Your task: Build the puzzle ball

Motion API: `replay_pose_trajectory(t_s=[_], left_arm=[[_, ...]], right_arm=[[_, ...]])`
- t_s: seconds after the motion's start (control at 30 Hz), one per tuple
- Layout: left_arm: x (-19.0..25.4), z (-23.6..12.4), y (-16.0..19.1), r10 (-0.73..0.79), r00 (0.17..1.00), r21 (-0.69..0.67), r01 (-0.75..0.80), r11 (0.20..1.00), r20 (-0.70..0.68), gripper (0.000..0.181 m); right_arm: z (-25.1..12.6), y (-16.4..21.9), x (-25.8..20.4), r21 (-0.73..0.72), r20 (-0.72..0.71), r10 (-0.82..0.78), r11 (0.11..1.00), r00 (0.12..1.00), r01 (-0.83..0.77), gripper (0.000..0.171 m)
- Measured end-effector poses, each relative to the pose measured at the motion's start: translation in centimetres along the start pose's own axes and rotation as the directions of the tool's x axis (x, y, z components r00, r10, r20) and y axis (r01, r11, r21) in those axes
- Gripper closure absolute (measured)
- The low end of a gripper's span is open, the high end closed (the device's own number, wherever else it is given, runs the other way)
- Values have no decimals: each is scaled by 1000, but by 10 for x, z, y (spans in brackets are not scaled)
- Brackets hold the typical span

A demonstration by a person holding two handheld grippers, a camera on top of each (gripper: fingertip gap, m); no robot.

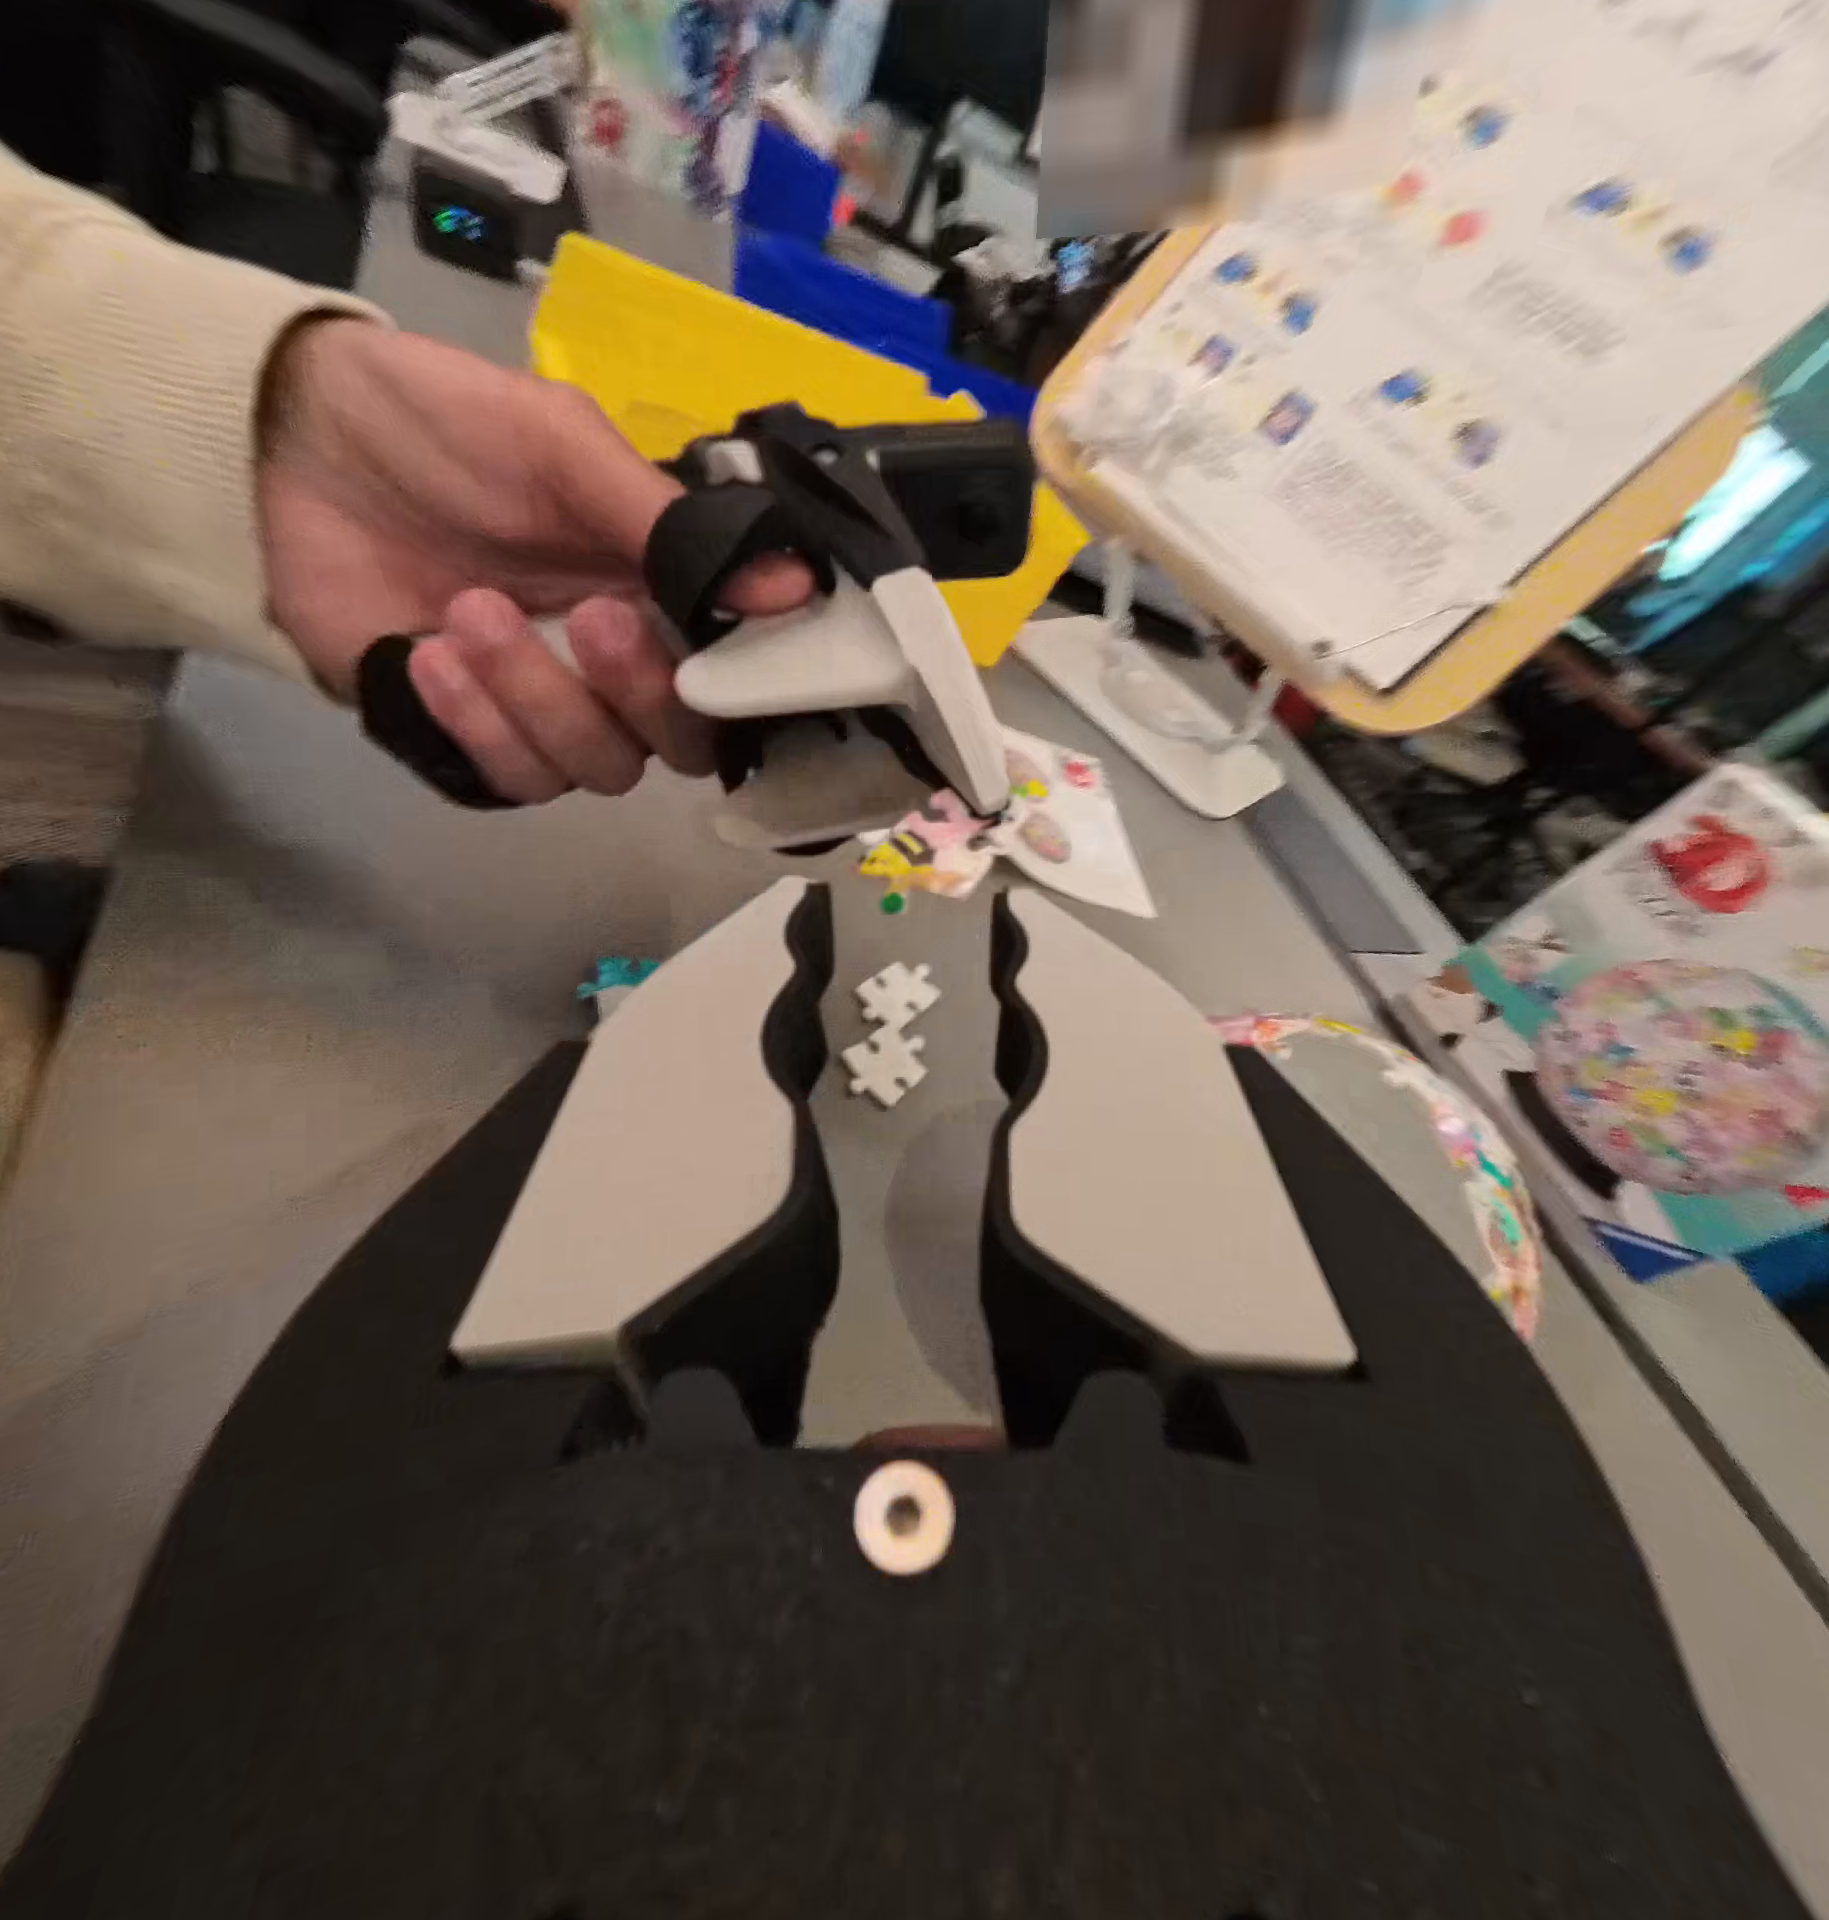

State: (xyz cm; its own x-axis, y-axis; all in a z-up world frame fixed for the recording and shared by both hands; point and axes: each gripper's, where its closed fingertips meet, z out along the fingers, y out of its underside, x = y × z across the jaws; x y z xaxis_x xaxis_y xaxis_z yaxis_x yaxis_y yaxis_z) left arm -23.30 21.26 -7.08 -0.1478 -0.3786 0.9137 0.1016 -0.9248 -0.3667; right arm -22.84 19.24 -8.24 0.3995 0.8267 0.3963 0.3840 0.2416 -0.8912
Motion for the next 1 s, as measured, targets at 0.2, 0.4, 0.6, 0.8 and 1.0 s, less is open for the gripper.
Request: replay_pose_trajectory(t_s=[0.2, 0.4, 0.6, 0.8, 1.0], left_arm=[[-12, 11, 2, -260, 964, 270, 264, 926, -52, 180], [-18, 16, 9, -317, 948, 327, 304, 895, -13, 180], [-22, 14, 11, -351, 936, 332, 330, 884, 2, 180], [-28, 11, 14, -417, 909, 350, 396, 849, -14, 180], [-29, 10, 13, -429, 903, 350, 405, 845, -10, 180]], right_arm=[[17, 16, -4, -152, -317, -228, 970, 920, 188, 145], [14, 20, 4, -256, -376, -469, 882, 799, 397, 158], [11, 23, -1, -310, -354, -584, 810, 731, 497, 166], [8, 28, -4, -343, -321, -640, 766, 698, 544, 166], [3, 27, -6, -352, -328, -672, 739, 664, 574, 166]])
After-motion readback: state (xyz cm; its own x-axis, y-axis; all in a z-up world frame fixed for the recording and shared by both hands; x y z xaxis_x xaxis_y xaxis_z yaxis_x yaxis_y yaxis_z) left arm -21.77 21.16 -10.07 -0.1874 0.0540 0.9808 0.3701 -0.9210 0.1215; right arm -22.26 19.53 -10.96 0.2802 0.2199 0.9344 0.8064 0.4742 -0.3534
